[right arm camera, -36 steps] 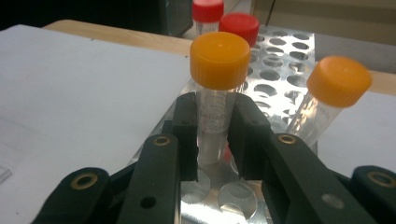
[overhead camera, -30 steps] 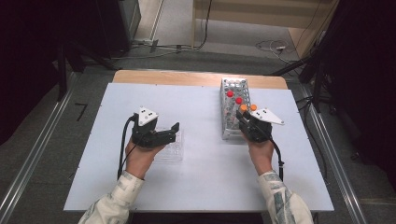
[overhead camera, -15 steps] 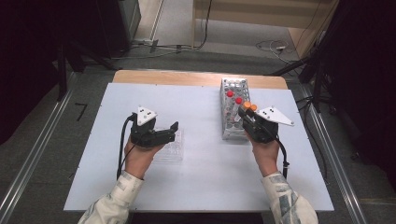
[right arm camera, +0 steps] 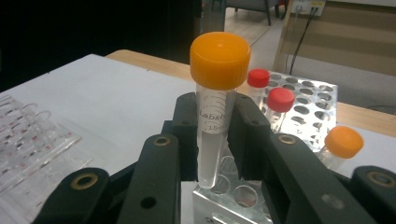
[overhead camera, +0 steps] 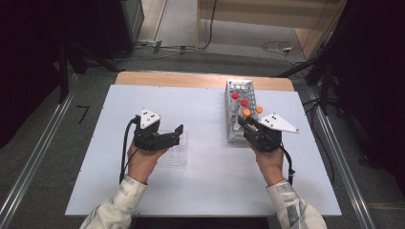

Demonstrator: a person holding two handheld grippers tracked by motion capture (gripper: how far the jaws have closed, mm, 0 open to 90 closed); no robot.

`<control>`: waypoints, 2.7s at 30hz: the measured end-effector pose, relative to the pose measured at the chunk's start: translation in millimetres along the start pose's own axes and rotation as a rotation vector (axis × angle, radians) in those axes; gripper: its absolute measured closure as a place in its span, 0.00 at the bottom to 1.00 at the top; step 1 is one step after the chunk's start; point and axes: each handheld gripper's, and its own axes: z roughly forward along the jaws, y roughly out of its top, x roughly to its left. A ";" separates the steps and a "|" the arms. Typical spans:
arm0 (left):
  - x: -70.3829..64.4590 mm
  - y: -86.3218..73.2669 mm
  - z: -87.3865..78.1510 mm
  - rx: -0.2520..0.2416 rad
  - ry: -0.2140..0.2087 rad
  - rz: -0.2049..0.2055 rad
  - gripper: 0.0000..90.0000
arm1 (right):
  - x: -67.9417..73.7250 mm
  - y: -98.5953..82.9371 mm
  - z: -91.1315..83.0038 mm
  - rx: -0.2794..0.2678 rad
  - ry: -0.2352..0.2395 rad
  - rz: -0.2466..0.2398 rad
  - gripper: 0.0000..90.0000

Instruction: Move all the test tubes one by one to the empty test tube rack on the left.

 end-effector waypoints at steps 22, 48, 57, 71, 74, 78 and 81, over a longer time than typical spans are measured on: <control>-25.8 3.6 -7.7 -0.006 -0.076 0.047 0.19 | 44.5 -29.1 10.9 0.119 0.137 -0.080 0.79; -70.4 -13.7 6.1 0.037 -0.274 0.134 0.53 | 84.4 -39.1 16.1 0.157 0.240 -0.144 0.79; -70.7 -15.7 7.2 0.047 -0.298 0.145 0.72 | 89.1 -40.2 16.0 0.154 0.248 -0.148 0.79; -72.3 -17.4 9.0 0.056 -0.297 0.151 0.78 | 89.5 -40.1 14.8 0.153 0.248 -0.146 0.79; -71.3 -16.6 8.0 0.056 -0.307 0.142 0.78 | 90.1 -39.1 14.0 0.149 0.264 -0.152 0.64; -66.8 -12.9 3.4 0.044 -0.315 0.121 0.78 | 88.5 -37.4 10.7 0.146 0.277 -0.151 0.48; -63.0 -10.6 -0.1 0.036 -0.312 0.112 0.78 | 84.2 -37.0 7.5 0.144 0.284 -0.142 0.40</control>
